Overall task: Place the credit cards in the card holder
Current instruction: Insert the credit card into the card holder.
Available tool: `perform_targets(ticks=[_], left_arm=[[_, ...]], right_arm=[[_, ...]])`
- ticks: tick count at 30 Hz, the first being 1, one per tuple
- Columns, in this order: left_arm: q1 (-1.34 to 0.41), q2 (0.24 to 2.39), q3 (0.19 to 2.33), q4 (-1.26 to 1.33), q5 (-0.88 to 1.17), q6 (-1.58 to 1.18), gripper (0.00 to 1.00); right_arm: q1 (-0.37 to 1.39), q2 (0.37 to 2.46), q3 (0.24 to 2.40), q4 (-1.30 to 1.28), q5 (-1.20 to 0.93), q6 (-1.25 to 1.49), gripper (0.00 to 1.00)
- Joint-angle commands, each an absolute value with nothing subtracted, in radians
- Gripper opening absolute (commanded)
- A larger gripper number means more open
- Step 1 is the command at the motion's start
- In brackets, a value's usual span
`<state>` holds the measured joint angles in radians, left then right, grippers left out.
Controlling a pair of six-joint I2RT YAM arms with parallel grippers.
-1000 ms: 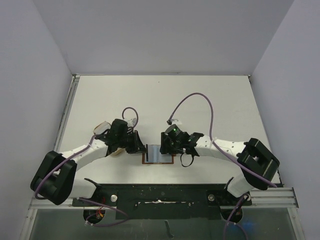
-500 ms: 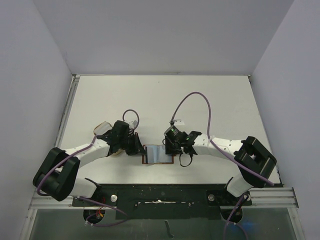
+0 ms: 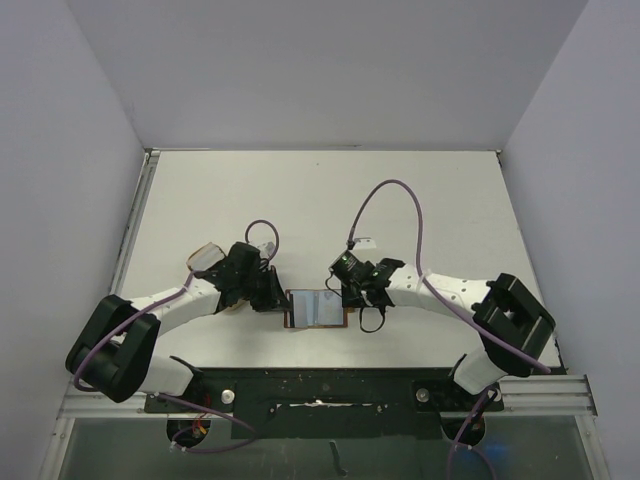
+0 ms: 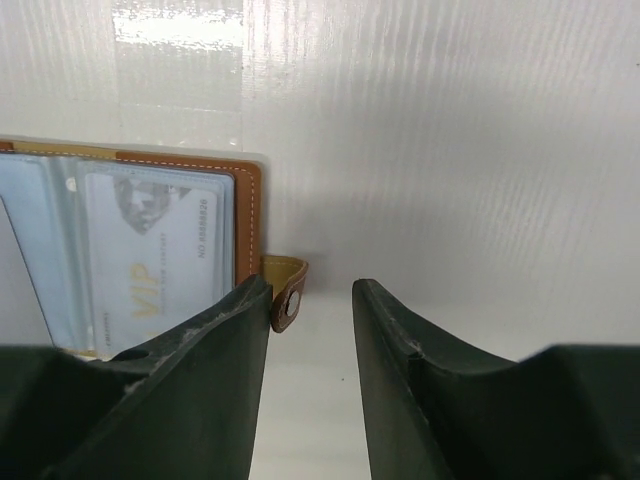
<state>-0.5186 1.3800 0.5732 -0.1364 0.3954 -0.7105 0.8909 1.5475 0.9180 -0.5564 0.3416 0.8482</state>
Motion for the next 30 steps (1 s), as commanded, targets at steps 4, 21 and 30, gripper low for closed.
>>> perform_targets(ticks=[4,21,30], left_arm=[[-0.538,1.368,0.587,-0.15,0.351,-0.691,0.0],[-0.548,1.322,0.688,-0.158,0.43,-0.698,0.0],[-0.526,1.323,0.698,-0.148,0.498,-0.684,0.0]], right_arm=[[0.89,1.481,0.864,-0.526,0.374,0.881,0.38],[0.879,1.434,0.875,-0.486,0.353,0.83,0.3],[0.9,1.372,0.907,-0.366,0.218,0.86,0.33]])
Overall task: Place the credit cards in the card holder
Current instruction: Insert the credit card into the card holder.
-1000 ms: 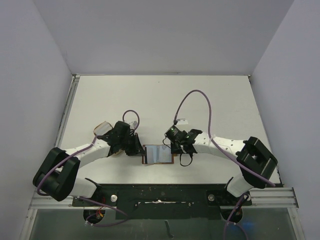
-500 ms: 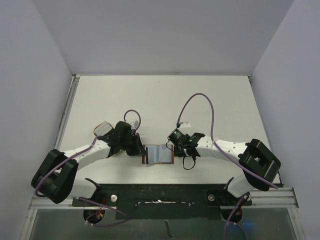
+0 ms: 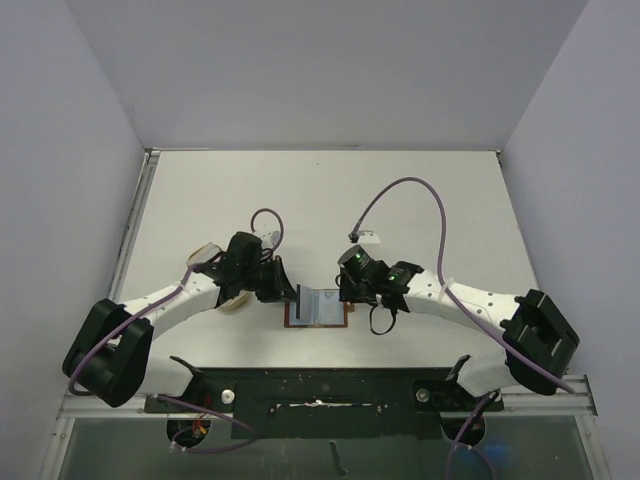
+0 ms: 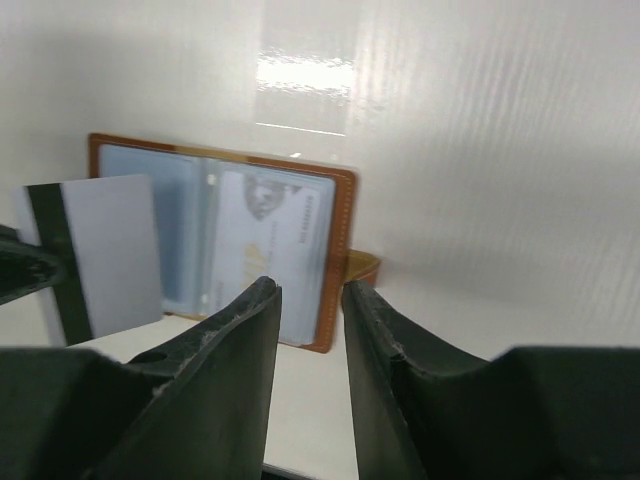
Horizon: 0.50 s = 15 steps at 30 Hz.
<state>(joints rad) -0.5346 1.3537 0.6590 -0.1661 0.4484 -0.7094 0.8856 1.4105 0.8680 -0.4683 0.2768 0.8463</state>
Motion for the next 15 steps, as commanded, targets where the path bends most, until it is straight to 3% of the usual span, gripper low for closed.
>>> perform_targets(ticks=[1,15], left_arm=[[-0.524,1.324,0.696,-0.141,0.504,-0.685,0.0],[-0.51,1.39,0.661,-0.023,0.611,-0.716,0.0]], right_arm=[[0.9,1.375,0.905,-0.349,0.207,0.863,0.33],[0.886,1.517,0.909,-0.308,0.175,0.859,0.32]])
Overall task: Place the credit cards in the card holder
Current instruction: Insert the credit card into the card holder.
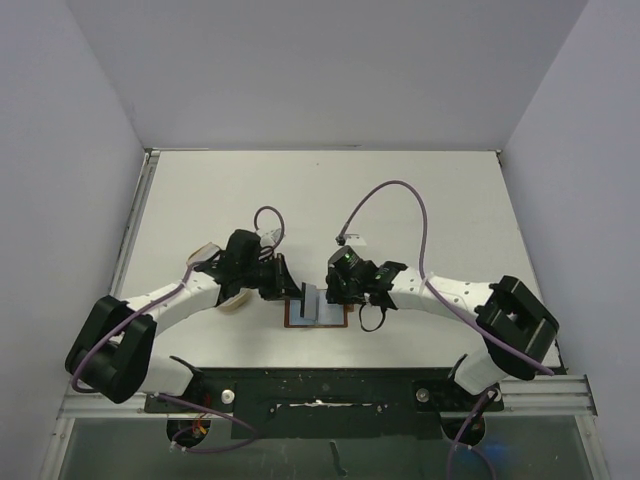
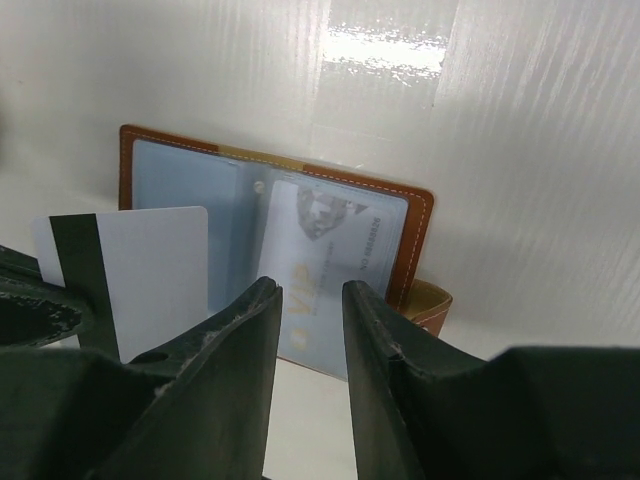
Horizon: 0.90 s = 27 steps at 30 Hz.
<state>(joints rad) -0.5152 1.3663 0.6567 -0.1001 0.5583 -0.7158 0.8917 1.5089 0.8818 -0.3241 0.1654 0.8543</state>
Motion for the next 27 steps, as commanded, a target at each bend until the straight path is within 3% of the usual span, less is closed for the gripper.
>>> perform_targets(ticks=[1,14,27], left_arm=[[-0.511,1.398,0.661,-0.021,0.613,-0.716,0.0],[-0.51,1.505,0.661,0.044,0.626,-0.732,0.0],[-0.511,1.553,0.666,0.017,0.594,-0.716,0.0]], right_arm=[[0.884,1.52,0.906,-0.315,0.183,0.858,0.32],[0.857,1.527,0.83,-0.306,0.197,0.848,0.34],[0.851,1.543,0.782,-0.276,0.193,0.851,0.26]])
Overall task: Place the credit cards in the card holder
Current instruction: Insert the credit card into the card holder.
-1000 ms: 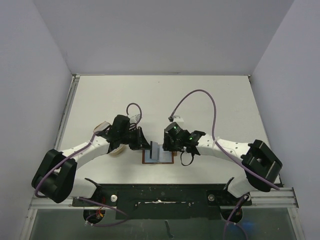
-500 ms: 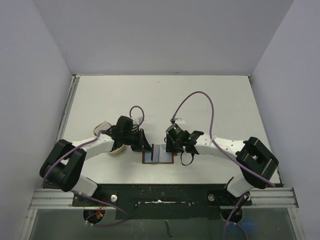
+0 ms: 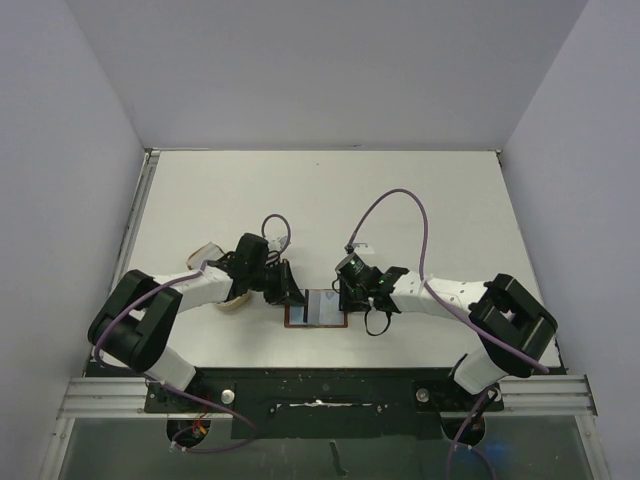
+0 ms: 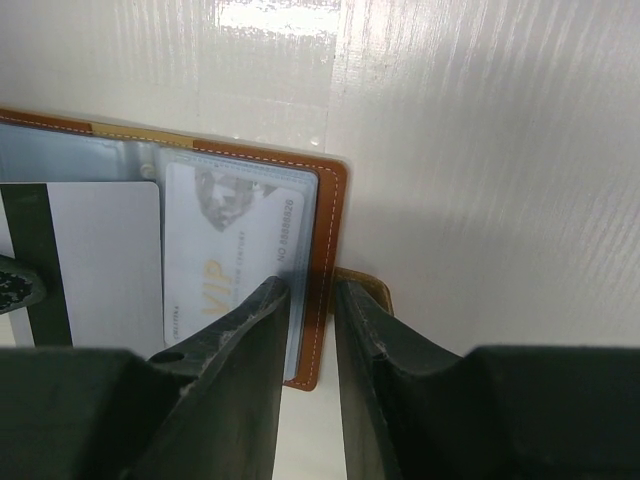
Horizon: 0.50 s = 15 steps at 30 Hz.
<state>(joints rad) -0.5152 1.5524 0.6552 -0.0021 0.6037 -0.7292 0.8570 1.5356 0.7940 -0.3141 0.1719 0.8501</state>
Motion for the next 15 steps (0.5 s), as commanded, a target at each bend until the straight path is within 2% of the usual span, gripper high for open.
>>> perform_targets(ticks=[1,15], left_arm=[[-0.511,1.551,0.667,0.007,0.585,-0.711,0.0],[-0.511,1.581,0.7,-0.057,0.552,-0.599,0.0]], right_arm=[[0.851,1.543,0.78,-0.275,0.193,0.852,0.26],[0.851,1.537,0.766,-0.281,0.2,0.846,0.24]])
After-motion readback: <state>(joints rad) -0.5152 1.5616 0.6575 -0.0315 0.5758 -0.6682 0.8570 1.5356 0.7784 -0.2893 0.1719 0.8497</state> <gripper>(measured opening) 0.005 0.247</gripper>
